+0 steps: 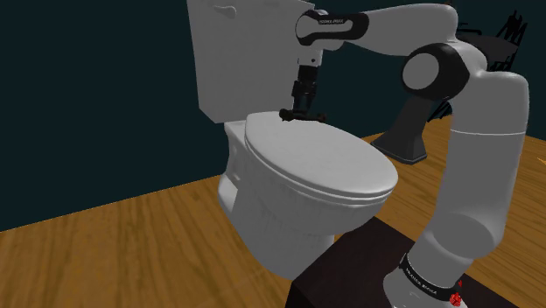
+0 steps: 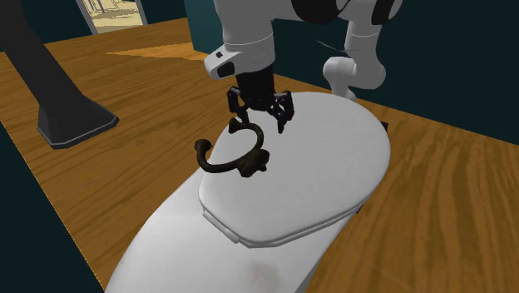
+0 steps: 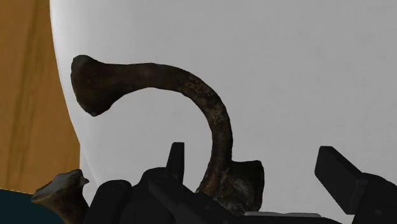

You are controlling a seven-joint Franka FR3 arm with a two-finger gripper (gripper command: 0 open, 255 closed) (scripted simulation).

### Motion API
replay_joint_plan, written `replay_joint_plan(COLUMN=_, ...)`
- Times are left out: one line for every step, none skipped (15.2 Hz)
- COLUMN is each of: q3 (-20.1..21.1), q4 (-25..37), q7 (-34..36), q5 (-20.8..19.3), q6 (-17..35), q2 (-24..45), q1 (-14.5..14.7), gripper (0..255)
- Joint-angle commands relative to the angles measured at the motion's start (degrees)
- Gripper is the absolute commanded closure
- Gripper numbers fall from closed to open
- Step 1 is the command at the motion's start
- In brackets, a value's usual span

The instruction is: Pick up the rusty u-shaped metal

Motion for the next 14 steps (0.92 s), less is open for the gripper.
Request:
replay_joint_plan(q3=-0.1, q4=7.2, q7=-0.9, q5=0.9, q6=-3.1, q2=5.2, q1=-1.2, gripper=0)
replay_joint_plan(q3=0.0, q4=6.1, q7=-1.0, q5=0.8, q6=-2.2, q2=5.0, q1=-1.1, gripper=0)
replay_joint_plan(q3=0.0, q4=5.1, q7=-1.0, q5=0.8, q6=-1.3, q2=4.8, q1=-1.0, gripper=0)
replay_joint_plan(q3=0.0, q4=4.0, q7=-1.1, q5=0.7, q6=-0.5, q2=4.6, q1=-1.0, gripper=0)
replay_joint_plan(q3=0.0, q4=3.1, q7=-1.1, q5=0.7, q6=0.3, q2=4.5, q1=-0.9, gripper=0)
replay_joint_plan(q3=0.0, q4=2.1, q7=-1.2, q5=0.7, q6=1.2, q2=4.4, q1=-0.8, gripper=0)
replay_joint_plan(q3=0.0, q4=1.2, q7=-1.2, q5=0.7, q6=2.0, q2=4.3, q1=-0.8, gripper=0)
replay_joint_plan(q3=0.0, q4=-0.2, q7=-1.3, q5=0.7, q6=3.3, q2=4.1, q1=-0.7, gripper=0)
replay_joint_plan(q3=0.0, q4=-0.2, q7=-1.3, q5=0.7, q6=3.3, q2=4.1, q1=-0.7, gripper=0)
replay_joint_plan(q3=0.0, q4=-0.2, q7=-1.3, q5=0.7, q6=3.3, q2=4.1, q1=-0.7, gripper=0)
replay_joint_plan(q3=0.0, q4=0.0, q7=-1.3, q5=0.7, q6=3.2, q2=4.3, q1=-0.7, gripper=255)
replay_joint_plan(q3=0.0, q4=0.0, q7=-1.3, q5=0.7, q6=3.2, q2=4.2, q1=-0.7, gripper=255)
replay_joint_plan(q3=0.0, q4=-0.1, q7=-1.3, q5=0.7, q6=3.2, q2=4.2, q1=-0.7, gripper=255)
replay_joint_plan(q3=0.0, q4=-0.1, q7=-1.3, q5=0.7, q6=3.2, q2=4.2, q1=-0.7, gripper=255)
